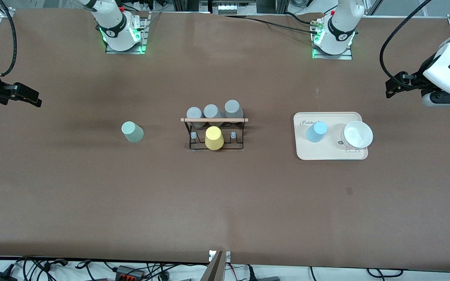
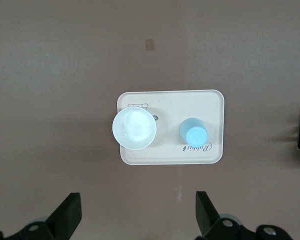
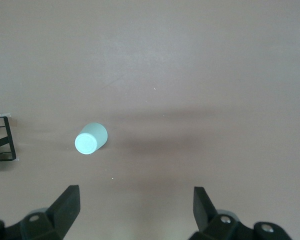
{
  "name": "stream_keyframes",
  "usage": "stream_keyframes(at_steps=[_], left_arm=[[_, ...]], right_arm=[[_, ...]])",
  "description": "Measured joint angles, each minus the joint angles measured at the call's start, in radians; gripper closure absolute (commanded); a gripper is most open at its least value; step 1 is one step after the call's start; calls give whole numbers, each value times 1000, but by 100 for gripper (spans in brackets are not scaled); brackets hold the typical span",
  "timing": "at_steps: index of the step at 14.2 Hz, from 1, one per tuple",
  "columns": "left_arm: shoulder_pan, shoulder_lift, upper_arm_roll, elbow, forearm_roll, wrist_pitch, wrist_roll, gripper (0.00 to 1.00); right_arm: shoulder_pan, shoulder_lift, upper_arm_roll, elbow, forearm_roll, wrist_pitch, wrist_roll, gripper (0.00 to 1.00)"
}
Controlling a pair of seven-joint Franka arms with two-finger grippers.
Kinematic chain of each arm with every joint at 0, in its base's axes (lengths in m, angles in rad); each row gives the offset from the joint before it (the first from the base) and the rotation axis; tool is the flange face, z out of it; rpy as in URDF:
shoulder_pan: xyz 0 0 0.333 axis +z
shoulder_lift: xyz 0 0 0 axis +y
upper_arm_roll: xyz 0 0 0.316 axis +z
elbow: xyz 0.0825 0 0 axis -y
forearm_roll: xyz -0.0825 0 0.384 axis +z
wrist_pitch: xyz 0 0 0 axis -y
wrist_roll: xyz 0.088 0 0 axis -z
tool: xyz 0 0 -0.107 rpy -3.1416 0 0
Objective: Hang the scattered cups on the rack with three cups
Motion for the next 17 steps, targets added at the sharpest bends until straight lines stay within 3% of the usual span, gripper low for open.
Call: stream_keyframes(at_steps=[12, 17], left_arm=[[-1, 0, 0, 0, -1, -2, 5, 0], [-10, 23, -5, -3, -3, -63, 9, 0]], right_arm=[[0, 7, -2, -1, 0, -26, 0, 0], [4, 38, 1, -23, 0, -61, -5, 0]])
